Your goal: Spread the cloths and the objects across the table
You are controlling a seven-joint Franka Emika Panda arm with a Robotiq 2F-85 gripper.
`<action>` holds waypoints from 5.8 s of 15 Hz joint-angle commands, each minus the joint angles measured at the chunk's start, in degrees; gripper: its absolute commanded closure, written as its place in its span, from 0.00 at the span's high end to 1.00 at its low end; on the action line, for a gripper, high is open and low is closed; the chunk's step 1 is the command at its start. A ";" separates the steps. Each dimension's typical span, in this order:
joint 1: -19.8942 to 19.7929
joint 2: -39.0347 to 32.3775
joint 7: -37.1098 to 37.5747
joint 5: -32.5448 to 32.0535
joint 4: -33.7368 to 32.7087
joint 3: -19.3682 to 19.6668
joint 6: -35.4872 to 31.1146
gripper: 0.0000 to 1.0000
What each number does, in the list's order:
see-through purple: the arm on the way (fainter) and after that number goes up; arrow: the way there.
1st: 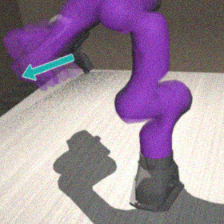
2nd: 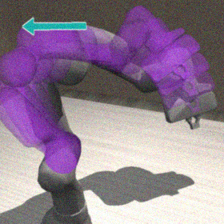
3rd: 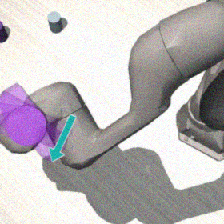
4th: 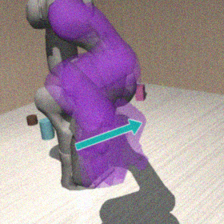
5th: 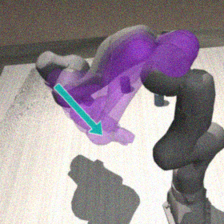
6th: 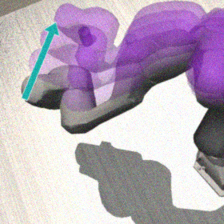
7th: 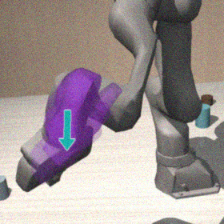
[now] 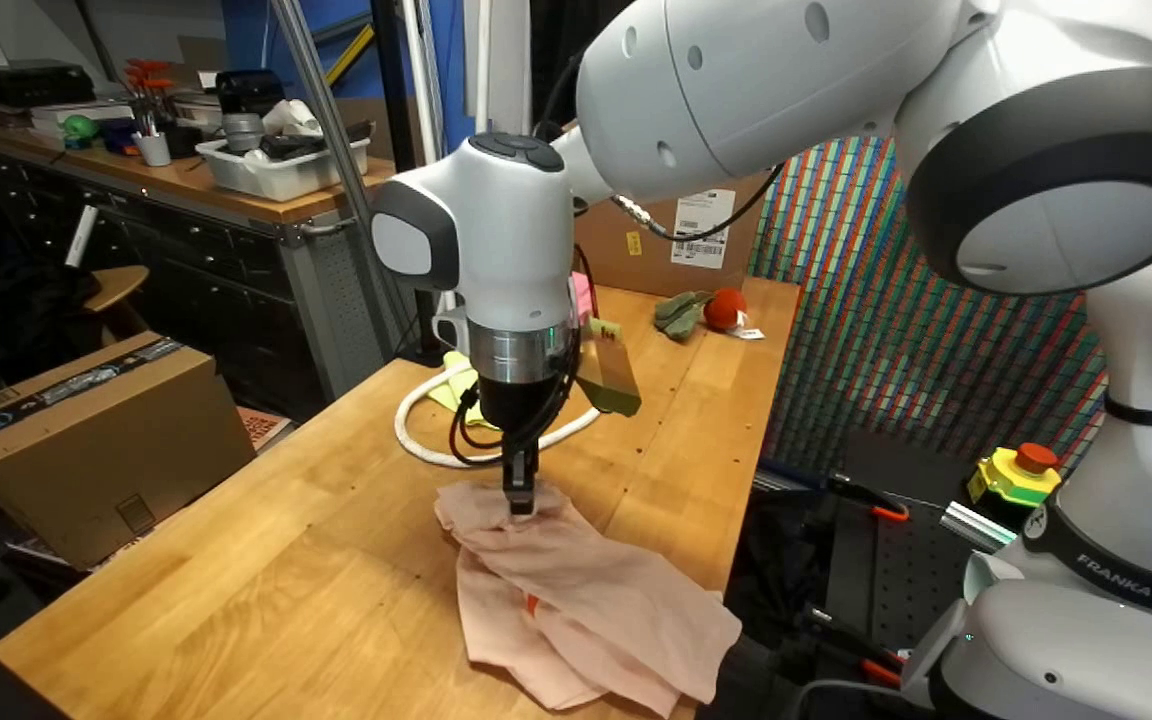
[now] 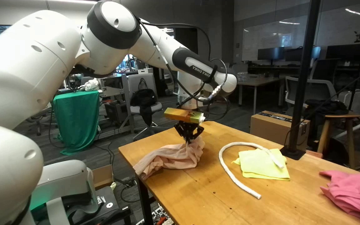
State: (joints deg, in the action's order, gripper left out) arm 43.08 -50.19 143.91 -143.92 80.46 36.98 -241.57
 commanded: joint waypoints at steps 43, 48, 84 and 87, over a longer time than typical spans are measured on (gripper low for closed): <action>2.39 -2.71 11.83 8.26 -1.49 18.41 15.90 1.00; -1.76 -5.65 14.36 10.12 -6.53 18.34 11.12 1.00; -13.74 -22.92 14.21 22.17 -22.36 21.92 -2.44 1.00; -14.08 -23.32 14.21 21.92 -22.62 21.73 -2.44 1.00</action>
State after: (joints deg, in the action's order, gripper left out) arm 30.06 -71.35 155.42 -121.58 61.97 57.66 -241.43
